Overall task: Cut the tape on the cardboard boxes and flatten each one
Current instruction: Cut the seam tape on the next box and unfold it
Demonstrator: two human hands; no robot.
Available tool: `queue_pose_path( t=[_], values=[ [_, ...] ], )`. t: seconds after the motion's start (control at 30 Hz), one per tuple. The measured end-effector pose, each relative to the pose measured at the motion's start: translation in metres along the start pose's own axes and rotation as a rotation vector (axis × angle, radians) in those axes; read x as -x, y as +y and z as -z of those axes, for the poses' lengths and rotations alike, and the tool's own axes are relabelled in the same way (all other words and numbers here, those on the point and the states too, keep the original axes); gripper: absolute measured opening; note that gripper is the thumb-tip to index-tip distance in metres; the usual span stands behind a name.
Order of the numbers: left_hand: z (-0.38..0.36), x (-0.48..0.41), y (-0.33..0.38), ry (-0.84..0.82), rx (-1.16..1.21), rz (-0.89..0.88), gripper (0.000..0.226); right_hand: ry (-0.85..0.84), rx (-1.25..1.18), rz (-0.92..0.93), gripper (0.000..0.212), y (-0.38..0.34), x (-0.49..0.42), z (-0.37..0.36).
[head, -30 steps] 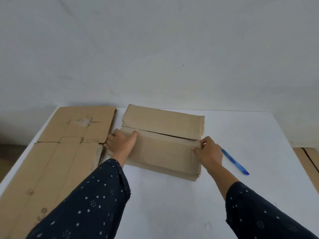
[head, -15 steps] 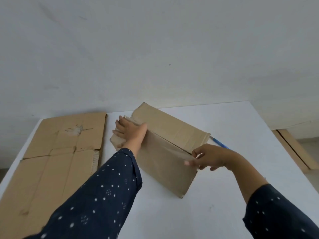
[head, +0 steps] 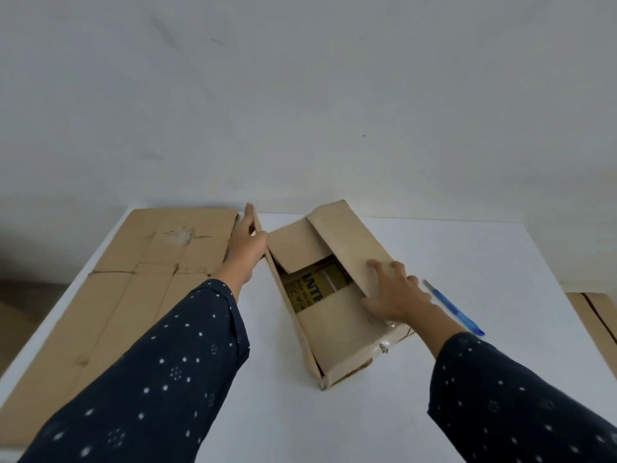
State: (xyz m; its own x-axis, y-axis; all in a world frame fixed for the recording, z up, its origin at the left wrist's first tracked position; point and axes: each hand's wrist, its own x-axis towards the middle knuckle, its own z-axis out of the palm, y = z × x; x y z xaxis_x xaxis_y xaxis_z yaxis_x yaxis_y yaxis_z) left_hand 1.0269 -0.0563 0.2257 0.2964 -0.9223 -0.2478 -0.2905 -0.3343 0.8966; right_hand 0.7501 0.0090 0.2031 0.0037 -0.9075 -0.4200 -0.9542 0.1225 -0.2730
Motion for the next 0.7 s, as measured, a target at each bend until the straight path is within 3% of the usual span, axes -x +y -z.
queue_pose_path(
  t=[0.1,0.2,0.3,0.4,0.43,0.5,0.6,0.7],
  values=[
    [0.020,-0.002,-0.006,0.101,-0.115,0.001,0.078,-0.061,-0.242,0.092,0.058,0.011,-0.001,0.036],
    [0.024,0.006,-0.012,0.191,-0.460,0.010,0.076,0.016,-0.331,0.111,0.048,0.040,0.002,0.074],
    [0.011,0.019,-0.017,0.213,-0.910,0.001,0.086,0.153,-0.274,0.047,0.062,0.071,-0.003,0.083],
    [-0.008,0.026,-0.022,0.191,-1.390,-0.128,0.068,0.223,-0.102,-0.051,0.071,0.088,-0.013,0.068],
    [-0.014,0.027,-0.025,0.134,-1.447,-0.135,0.067,0.238,0.002,-0.058,0.072,0.093,-0.016,0.059],
    [-0.026,0.027,-0.035,-0.021,-1.307,-0.048,0.077,0.251,0.187,-0.007,0.071,0.100,-0.021,0.044],
    [-0.040,0.026,-0.053,-0.213,-1.016,0.100,0.103,0.216,0.266,0.217,0.060,0.090,-0.025,0.024],
    [-0.048,0.031,-0.062,-0.165,-0.997,0.041,0.105,0.094,0.175,0.344,0.056,0.064,-0.028,0.010]
  ],
)
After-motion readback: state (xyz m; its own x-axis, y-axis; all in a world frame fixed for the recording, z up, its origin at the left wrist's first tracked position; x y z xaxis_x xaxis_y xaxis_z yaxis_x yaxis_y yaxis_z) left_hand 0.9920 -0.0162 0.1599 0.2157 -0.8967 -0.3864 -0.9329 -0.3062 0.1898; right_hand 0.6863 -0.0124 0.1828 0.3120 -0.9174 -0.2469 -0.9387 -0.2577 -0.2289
